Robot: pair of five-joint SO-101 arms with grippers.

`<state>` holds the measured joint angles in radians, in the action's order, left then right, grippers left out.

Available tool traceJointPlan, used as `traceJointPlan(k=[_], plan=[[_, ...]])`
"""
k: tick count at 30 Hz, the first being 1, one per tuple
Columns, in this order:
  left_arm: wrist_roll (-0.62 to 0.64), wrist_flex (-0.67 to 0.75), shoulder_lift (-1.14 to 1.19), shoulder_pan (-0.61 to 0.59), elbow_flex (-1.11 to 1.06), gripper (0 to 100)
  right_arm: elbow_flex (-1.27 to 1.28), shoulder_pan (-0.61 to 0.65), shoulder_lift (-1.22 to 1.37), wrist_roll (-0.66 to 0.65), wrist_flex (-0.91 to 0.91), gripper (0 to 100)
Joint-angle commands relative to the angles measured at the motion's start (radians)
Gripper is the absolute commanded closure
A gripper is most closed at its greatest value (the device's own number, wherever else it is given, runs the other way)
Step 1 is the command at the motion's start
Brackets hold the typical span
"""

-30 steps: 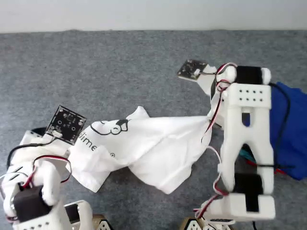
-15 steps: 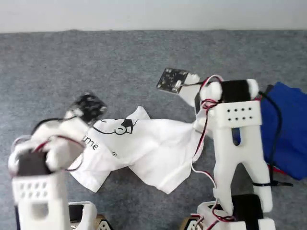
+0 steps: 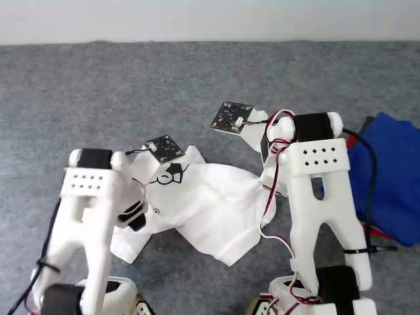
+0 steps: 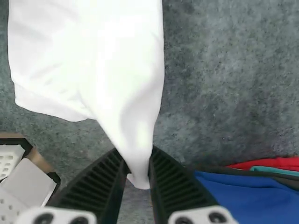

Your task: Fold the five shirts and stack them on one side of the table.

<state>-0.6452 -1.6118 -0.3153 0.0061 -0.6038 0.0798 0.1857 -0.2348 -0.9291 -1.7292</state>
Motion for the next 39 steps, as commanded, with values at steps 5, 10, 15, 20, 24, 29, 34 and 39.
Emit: traceJointPlan(k=[5,10,15,20,24,29,34,39], plan=[[0.018,0.150,0.117,0.028,0.042,85,-0.003,0.005,-0.039,0.028,0.008,98.7],[0.035,0.219,0.198,0.028,0.033,85,-0.003,0.005,-0.039,0.028,0.008,98.7],[0.069,0.218,0.272,0.032,0.038,90,-0.003,0.001,-0.039,0.028,0.004,98.7],[0.066,0.163,0.285,0.078,0.033,98,-0.003,0.001,-0.039,0.028,-0.001,98.7],[0.069,0.146,0.236,0.107,0.047,99,-0.003,0.001,-0.039,0.028,-0.001,98.7],[0.110,0.107,0.110,0.101,0.105,96,-0.003,0.001,-0.039,0.029,-0.002,98.7],[0.160,0.083,0.101,0.064,0.119,81,-0.003,0.001,-0.039,0.029,-0.002,98.6],[0.135,0.107,0.180,0.015,0.122,81,-0.003,0.001,-0.039,0.029,-0.004,98.5]])
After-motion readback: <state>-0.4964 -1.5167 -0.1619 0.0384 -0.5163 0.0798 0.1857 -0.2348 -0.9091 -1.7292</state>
